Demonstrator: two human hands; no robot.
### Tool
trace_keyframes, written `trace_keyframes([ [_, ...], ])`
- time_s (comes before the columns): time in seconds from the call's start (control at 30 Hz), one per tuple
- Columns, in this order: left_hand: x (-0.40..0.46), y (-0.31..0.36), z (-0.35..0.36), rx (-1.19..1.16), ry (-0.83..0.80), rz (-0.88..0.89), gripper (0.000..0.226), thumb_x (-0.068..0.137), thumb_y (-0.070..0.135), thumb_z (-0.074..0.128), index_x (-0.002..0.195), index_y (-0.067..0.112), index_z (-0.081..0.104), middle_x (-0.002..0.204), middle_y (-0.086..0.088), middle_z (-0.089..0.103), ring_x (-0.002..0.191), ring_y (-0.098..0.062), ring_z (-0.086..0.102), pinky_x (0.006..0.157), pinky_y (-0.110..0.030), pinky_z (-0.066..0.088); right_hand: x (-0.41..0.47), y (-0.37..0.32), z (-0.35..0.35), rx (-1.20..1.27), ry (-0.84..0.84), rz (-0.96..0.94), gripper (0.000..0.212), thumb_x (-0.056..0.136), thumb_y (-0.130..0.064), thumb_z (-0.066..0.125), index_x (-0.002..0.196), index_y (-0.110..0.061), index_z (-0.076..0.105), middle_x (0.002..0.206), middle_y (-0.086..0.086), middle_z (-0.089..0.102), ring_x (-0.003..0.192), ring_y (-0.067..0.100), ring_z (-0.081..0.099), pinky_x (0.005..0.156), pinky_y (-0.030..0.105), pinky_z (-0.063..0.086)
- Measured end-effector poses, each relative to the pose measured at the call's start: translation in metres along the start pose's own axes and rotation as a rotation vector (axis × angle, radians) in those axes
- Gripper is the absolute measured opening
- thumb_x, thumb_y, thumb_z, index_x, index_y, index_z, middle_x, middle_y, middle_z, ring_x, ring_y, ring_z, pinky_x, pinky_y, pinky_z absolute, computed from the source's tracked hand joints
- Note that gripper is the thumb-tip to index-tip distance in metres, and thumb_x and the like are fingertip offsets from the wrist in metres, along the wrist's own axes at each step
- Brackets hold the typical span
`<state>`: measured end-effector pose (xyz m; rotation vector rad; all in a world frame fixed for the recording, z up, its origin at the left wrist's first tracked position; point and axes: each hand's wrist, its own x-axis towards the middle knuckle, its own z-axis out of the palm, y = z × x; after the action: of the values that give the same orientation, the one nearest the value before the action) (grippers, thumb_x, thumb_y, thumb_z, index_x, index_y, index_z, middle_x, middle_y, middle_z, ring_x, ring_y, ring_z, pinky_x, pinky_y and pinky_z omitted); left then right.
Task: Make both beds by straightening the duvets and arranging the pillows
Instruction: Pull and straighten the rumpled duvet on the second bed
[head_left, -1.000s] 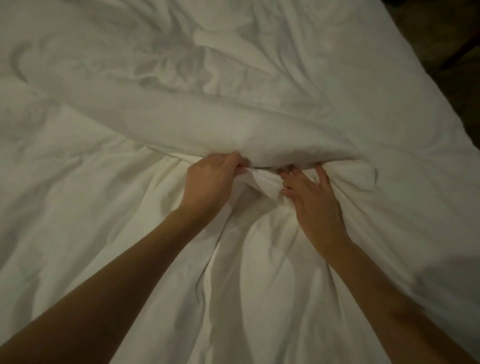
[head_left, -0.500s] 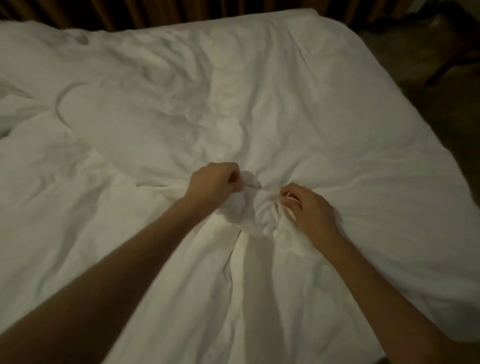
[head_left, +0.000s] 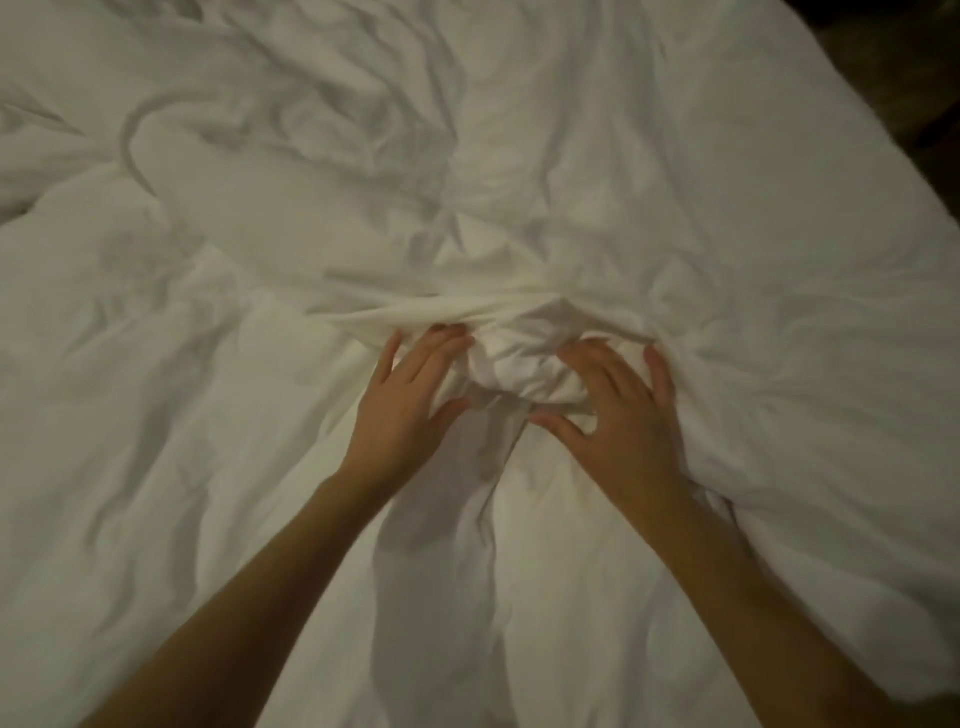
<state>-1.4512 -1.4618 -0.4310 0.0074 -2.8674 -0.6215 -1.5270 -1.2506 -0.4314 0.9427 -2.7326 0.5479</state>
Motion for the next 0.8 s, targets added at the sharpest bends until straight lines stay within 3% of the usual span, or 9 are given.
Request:
trace_keyframes([
  [0.13, 0.043, -0.02, 0.009, 0.197, -0.142, 0.098, 0.053, 0.083, 0.043, 0.047, 0.128, 0.015, 0.049, 0.14, -0.007, 0.052, 0.133, -0.016, 0.036, 0.114, -0.037, 0.004, 0.023, 0.019, 0.014, -0.128, -0.022, -0.012, 0.065, 0.079, -0.067, 0.043, 0.115, -0.017, 0.063, 0.128, 0.011, 0.06, 0.123, 0.024, 0.054, 0.111, 0.049, 0.012],
  [0.23, 0.071, -0.028, 0.015, 0.284, -0.063, 0.14, 0.044, 0.086, 0.036, 0.049, 0.12, 0.012, 0.061, 0.129, -0.005, 0.061, 0.124, -0.019, 0.05, 0.11, -0.041, 0.018, 0.039, 0.029, 0.025, -0.141, 0.06, 0.028, 0.062, 0.077, -0.066, 0.047, 0.112, -0.018, 0.066, 0.126, 0.011, 0.06, 0.122, 0.023, 0.052, 0.113, 0.047, 0.011],
  [0.3, 0.083, -0.026, 0.018, 0.269, 0.048, 0.167, 0.032, 0.087, 0.027, 0.05, 0.107, 0.011, 0.069, 0.115, -0.004, 0.069, 0.109, -0.021, 0.061, 0.098, -0.038, 0.034, 0.045, 0.031, 0.031, -0.137, 0.116, 0.053, 0.056, 0.077, -0.063, 0.052, 0.109, -0.019, 0.067, 0.123, 0.009, 0.061, 0.119, 0.023, 0.053, 0.112, 0.047, 0.014],
  [0.37, 0.09, -0.018, 0.014, 0.204, 0.087, 0.116, 0.027, 0.083, 0.024, 0.051, 0.093, 0.013, 0.073, 0.096, -0.004, 0.073, 0.087, -0.023, 0.068, 0.075, -0.034, 0.048, 0.048, 0.029, 0.034, -0.128, 0.141, 0.077, 0.055, 0.079, -0.062, 0.052, 0.109, -0.018, 0.066, 0.12, 0.008, 0.062, 0.116, 0.023, 0.057, 0.112, 0.047, 0.014],
  [0.43, 0.092, -0.012, 0.006, 0.141, 0.063, 0.034, 0.031, 0.079, 0.029, 0.048, 0.085, 0.015, 0.074, 0.079, -0.006, 0.073, 0.066, -0.027, 0.069, 0.053, -0.032, 0.052, 0.048, 0.026, 0.036, -0.117, 0.127, 0.096, 0.058, 0.08, -0.063, 0.048, 0.115, -0.019, 0.064, 0.12, 0.007, 0.062, 0.116, 0.024, 0.057, 0.113, 0.047, 0.011],
  [0.47, 0.091, -0.011, 0.001, 0.136, 0.046, 0.026, 0.035, 0.079, 0.033, 0.046, 0.085, 0.014, 0.074, 0.074, -0.008, 0.071, 0.061, -0.028, 0.068, 0.049, -0.033, 0.051, 0.047, 0.023, 0.036, -0.109, 0.109, 0.105, 0.059, 0.08, -0.063, 0.046, 0.117, -0.02, 0.063, 0.12, 0.006, 0.061, 0.117, 0.024, 0.056, 0.114, 0.047, 0.01],
  [0.6, 0.084, -0.005, -0.027, 0.132, -0.098, -0.002, 0.052, 0.084, 0.051, 0.038, 0.097, 0.014, 0.072, 0.083, -0.012, 0.071, 0.077, -0.031, 0.066, 0.063, -0.033, 0.044, 0.042, 0.008, 0.029, 0.031, 0.097, 0.147, 0.041, 0.084, -0.054, 0.049, 0.111, -0.028, 0.067, 0.11, 0.002, 0.063, 0.111, 0.021, 0.057, 0.114, 0.047, 0.014],
  [0.7, 0.073, -0.002, -0.052, 0.094, -0.148, -0.055, 0.03, 0.095, 0.036, 0.051, 0.102, 0.014, 0.069, 0.094, -0.01, 0.07, 0.091, -0.03, 0.062, 0.069, -0.031, 0.033, 0.036, -0.013, 0.019, 0.203, 0.116, 0.172, 0.035, 0.087, -0.048, 0.048, 0.1, -0.026, 0.072, 0.1, -0.001, 0.065, 0.099, 0.021, 0.06, 0.111, 0.042, 0.016],
  [0.8, 0.056, 0.006, -0.085, 0.078, -0.183, -0.093, 0.024, 0.096, 0.029, 0.051, 0.095, 0.013, 0.069, 0.093, -0.006, 0.07, 0.089, -0.027, 0.061, 0.071, -0.032, 0.037, 0.027, -0.04, -0.001, 0.353, 0.111, 0.168, 0.04, 0.087, -0.046, 0.044, 0.091, -0.019, 0.074, 0.094, -0.001, 0.067, 0.092, 0.021, 0.061, 0.109, 0.041, 0.019],
])
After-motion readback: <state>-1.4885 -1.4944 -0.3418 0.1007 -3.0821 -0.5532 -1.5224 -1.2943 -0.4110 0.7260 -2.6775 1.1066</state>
